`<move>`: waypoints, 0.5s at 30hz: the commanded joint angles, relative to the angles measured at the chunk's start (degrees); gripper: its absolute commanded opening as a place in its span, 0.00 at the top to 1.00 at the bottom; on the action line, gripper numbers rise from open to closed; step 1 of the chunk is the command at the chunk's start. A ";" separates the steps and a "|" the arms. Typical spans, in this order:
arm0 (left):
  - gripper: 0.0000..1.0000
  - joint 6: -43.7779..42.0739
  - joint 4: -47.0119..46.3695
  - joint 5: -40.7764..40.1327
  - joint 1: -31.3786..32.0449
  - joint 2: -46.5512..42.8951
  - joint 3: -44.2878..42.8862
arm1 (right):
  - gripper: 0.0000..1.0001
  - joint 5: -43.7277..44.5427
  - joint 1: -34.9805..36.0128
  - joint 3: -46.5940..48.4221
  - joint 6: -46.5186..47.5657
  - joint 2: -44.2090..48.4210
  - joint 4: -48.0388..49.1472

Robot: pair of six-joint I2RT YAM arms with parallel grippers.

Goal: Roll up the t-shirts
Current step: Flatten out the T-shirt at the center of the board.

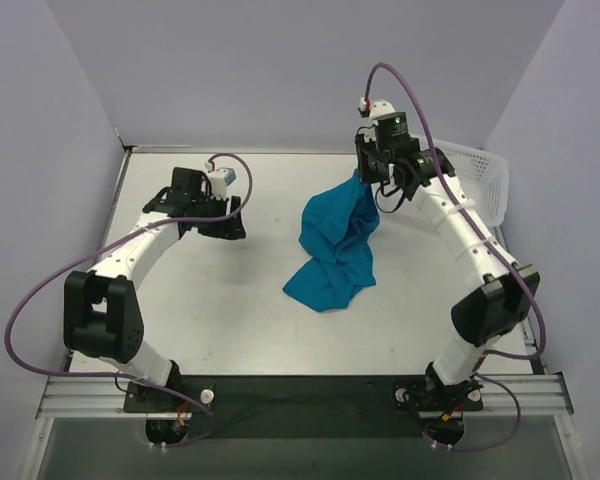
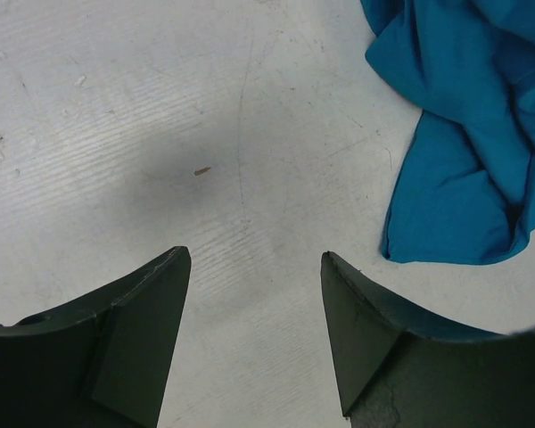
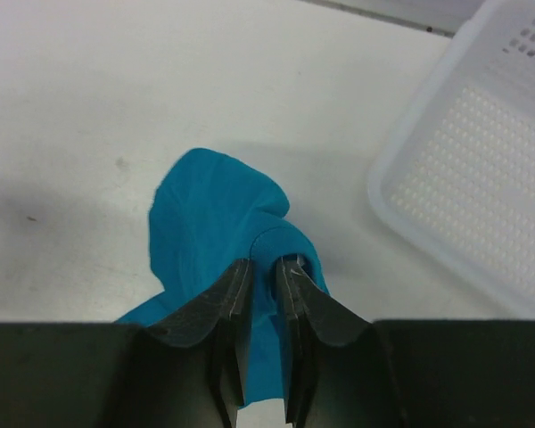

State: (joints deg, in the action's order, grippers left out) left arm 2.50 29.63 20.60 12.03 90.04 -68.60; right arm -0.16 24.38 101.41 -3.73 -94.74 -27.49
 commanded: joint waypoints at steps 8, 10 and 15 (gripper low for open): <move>0.29 3.12 -4.67 -0.03 -0.61 -3.03 -0.84 | 0.42 3.68 -7.42 11.70 -0.94 -12.40 -4.33; 0.29 3.30 -4.67 -0.30 -0.69 -3.38 -0.57 | 0.34 2.20 -7.42 11.63 0.03 -11.26 -4.51; 0.28 4.09 -4.84 -0.65 -0.52 -3.38 0.66 | 0.24 -1.68 -7.15 5.66 3.20 -5.48 -5.21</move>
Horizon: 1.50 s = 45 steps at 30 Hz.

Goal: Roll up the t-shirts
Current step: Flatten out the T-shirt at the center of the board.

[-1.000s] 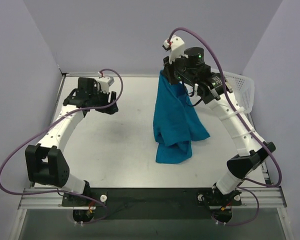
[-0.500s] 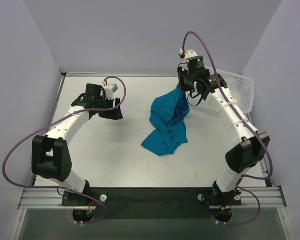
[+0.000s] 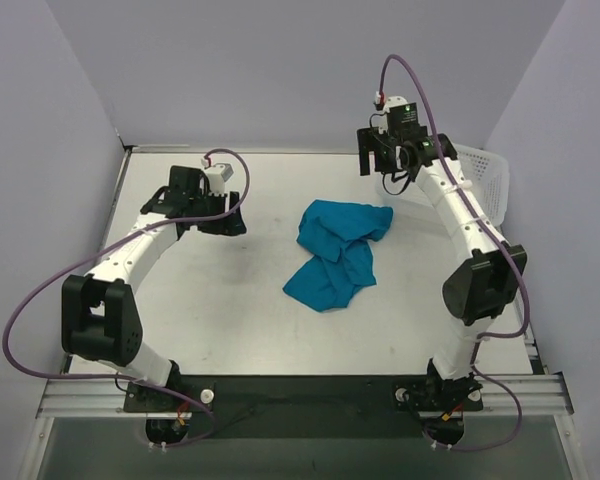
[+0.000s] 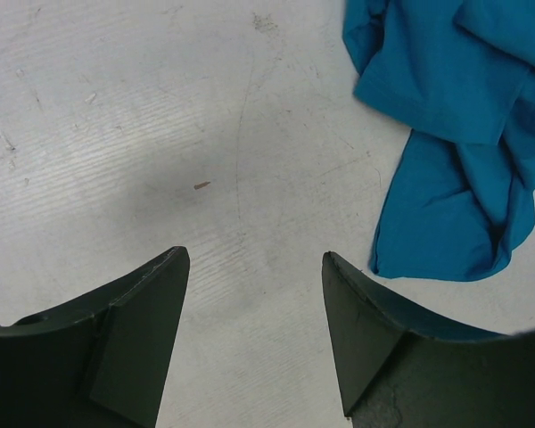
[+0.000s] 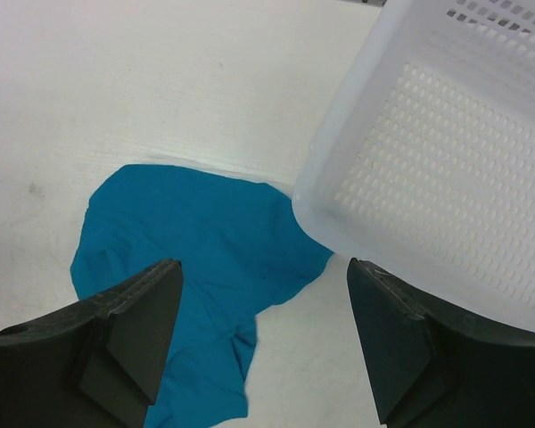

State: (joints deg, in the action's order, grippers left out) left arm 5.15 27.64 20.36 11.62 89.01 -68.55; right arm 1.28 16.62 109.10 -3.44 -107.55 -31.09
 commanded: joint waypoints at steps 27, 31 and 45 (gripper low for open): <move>0.25 -3.65 0.40 4.42 11.58 9.24 3.08 | 0.27 -20.26 1.48 -33.34 28.32 15.44 0.51; 0.27 -1.90 0.22 5.91 14.92 13.02 2.11 | 0.27 -20.18 1.48 -31.41 26.82 13.42 0.86; 0.41 0.83 2.06 6.36 21.42 21.19 -1.49 | 0.27 -18.15 1.22 -33.86 26.38 16.05 1.65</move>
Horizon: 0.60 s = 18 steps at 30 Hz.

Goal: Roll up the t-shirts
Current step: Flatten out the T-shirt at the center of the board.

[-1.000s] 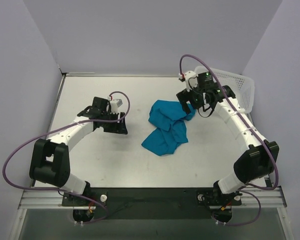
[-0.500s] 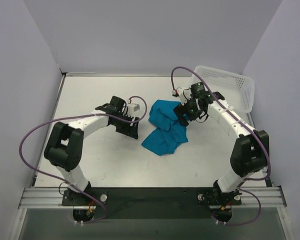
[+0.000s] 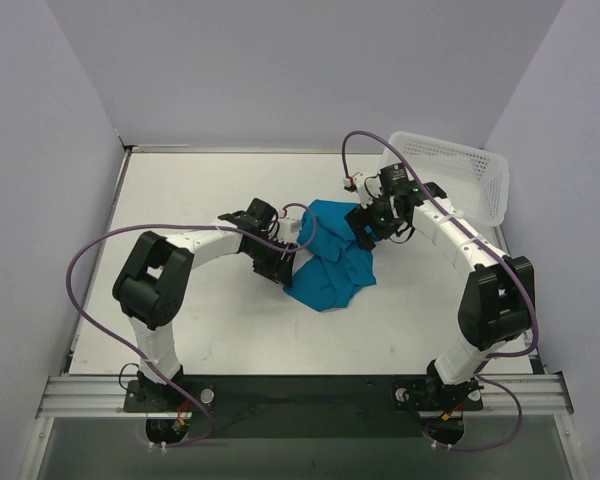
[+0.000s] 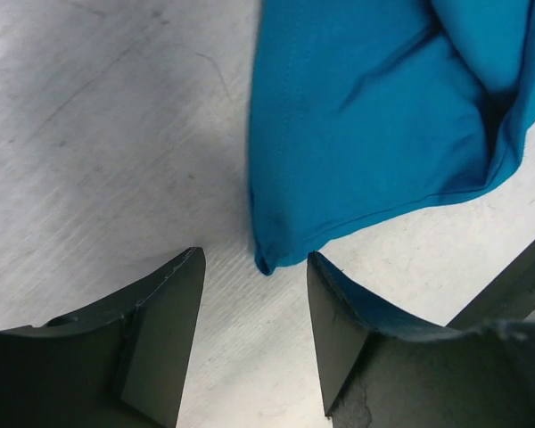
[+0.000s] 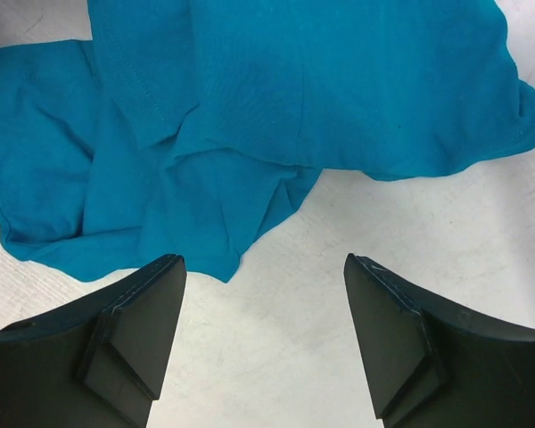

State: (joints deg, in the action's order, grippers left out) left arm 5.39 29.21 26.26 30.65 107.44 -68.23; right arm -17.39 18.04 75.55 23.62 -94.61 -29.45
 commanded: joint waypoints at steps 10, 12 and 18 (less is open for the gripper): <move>0.81 -0.37 2.25 -4.37 4.68 2.16 -0.41 | 0.27 0.60 -1.17 -1.54 -0.77 3.82 0.45; 0.97 -2.56 4.70 -5.60 4.33 1.46 -1.03 | 0.27 0.69 -1.34 -1.72 -0.68 3.82 0.45; 1.00 -9.85 16.82 -8.33 -6.02 -9.41 -4.54 | 0.27 0.16 -1.78 -0.84 -0.24 4.78 0.45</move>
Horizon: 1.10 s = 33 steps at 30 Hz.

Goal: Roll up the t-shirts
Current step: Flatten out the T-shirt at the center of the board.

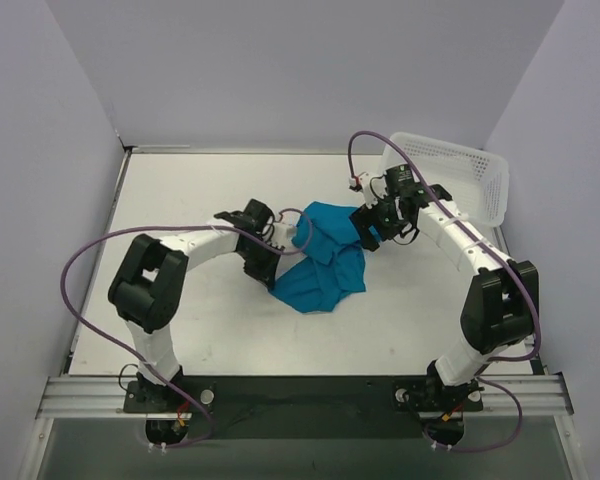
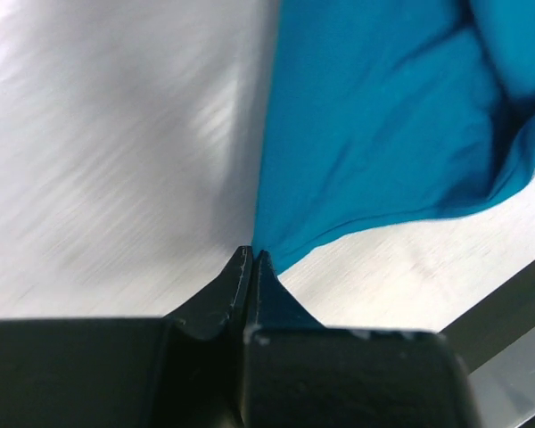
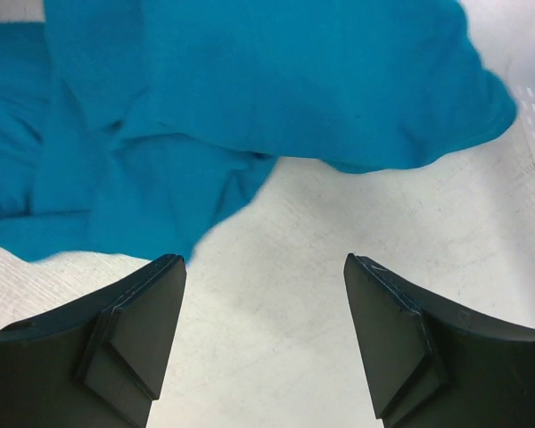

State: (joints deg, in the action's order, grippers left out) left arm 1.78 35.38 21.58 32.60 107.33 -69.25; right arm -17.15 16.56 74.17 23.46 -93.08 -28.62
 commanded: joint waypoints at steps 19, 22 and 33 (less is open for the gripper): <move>1.00 -8.82 15.60 -2.51 -22.84 -22.43 -4.66 | 0.25 -9.05 19.64 -3.24 4.76 -1.31 19.09; 1.00 -6.44 15.78 -1.63 -25.64 -21.99 -4.58 | 0.25 -5.89 24.48 -5.26 2.82 -1.84 27.01; 1.00 0.24 14.28 3.63 -32.25 -21.90 1.23 | 0.25 -0.78 34.59 -4.56 0.80 -11.51 38.19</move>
State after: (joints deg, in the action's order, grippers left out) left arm -2.57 50.54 20.36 3.18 85.62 -68.75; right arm -19.53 49.95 68.95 25.52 -102.87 3.81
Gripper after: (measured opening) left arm 0.025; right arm 0.750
